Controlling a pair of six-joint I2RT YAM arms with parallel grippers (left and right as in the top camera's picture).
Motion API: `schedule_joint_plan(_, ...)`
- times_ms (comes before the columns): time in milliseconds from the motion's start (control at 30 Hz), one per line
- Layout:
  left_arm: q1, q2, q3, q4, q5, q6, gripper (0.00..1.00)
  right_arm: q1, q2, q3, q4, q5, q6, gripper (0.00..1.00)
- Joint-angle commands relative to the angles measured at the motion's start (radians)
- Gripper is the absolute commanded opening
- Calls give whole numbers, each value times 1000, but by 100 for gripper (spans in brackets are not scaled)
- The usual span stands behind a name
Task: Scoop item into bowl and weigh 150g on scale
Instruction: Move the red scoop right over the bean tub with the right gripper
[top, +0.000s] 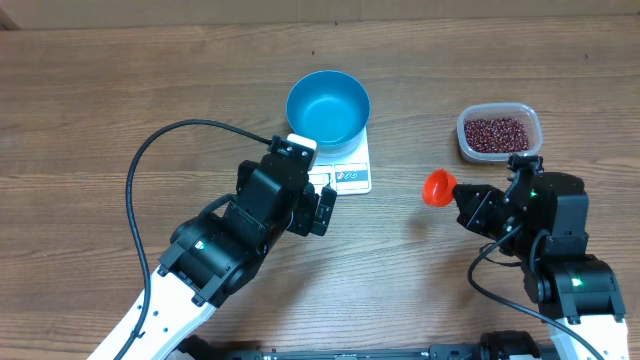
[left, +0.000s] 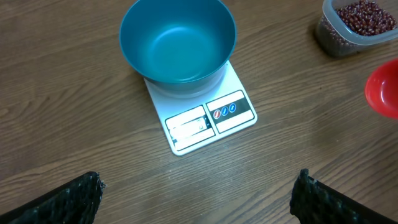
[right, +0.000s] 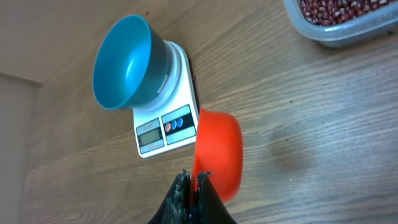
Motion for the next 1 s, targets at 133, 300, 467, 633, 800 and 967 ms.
schedule_joint_plan(133, 6, 7, -1, 3, -13, -13, 99, 4, 61, 156, -107, 6, -18, 4)
schedule_joint_plan(300, 6, 7, -1, 3, -13, -13, 100, 3, 202, 341, -214, 39, -96, 4)
schedule_joint_plan(467, 6, 7, -1, 3, -13, -13, 100, 4, 403, 605, -418, 267, -151, 4)
schedule_joint_plan(633, 6, 7, -1, 3, -13, -13, 100, 4, 551, 801, -505, 375, -224, 4)
schedule_joint_plan(800, 6, 7, -1, 3, -13, -13, 100, 3, 594, 846, -482, 551, -230, 4)
schedule_joint_plan(967, 6, 7, -1, 3, -13, -13, 100, 3, 595, 846, -402, 674, -332, 4)
